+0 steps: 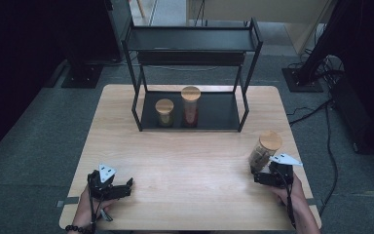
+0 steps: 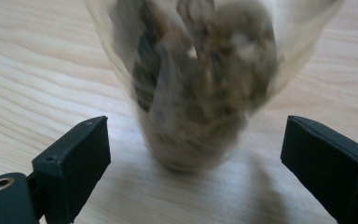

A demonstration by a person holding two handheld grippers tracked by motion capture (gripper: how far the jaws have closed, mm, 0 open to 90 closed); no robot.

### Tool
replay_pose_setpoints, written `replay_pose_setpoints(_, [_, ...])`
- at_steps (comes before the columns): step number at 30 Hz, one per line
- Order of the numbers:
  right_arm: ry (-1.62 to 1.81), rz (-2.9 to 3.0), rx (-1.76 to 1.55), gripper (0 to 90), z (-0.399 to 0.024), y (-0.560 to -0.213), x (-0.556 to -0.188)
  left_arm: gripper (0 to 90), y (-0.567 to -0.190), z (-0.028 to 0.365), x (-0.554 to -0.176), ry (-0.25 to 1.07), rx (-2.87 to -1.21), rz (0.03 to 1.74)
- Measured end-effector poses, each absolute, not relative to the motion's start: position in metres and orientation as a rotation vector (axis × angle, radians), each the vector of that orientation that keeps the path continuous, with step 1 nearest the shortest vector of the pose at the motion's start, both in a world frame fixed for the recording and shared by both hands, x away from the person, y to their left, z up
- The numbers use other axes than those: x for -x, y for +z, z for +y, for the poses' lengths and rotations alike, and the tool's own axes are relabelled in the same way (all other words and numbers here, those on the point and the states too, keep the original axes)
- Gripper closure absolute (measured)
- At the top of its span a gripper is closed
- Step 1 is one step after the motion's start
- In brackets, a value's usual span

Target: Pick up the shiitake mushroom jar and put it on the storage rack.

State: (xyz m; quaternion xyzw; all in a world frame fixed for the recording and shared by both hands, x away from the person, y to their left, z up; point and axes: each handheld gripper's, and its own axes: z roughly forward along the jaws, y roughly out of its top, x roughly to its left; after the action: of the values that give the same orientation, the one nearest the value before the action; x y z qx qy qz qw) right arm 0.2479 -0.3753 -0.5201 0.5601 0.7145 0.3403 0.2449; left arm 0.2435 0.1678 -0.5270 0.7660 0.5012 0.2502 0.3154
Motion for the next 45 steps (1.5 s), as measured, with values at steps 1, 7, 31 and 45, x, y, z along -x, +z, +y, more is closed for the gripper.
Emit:
replay_pose_setpoints(1, [0.929,1.951,-1.529,7.8,-0.375,-0.520,-0.248,1.5,-0.527,0.168,-0.244,0.659,-2.018,1.320])
replay_pose_setpoints(7, [0.936,1.942,-1.510,8.0,-0.372,-0.510,-0.250,1.4,-0.527,0.168,-0.243,0.659,-2.019,1.318])
replay_pose_setpoints(31, [0.927,1.908,-1.483,19.0,-0.365,-0.481,-0.263,1.5,-0.527,0.168,-0.244,0.655,-2.019,1.318])
replay_pose_setpoints(45, [0.928,1.909,-1.482,24.4,-0.361,-0.479,-0.268,1.4,-0.527,0.168,-0.244,0.653,-2.019,1.318])
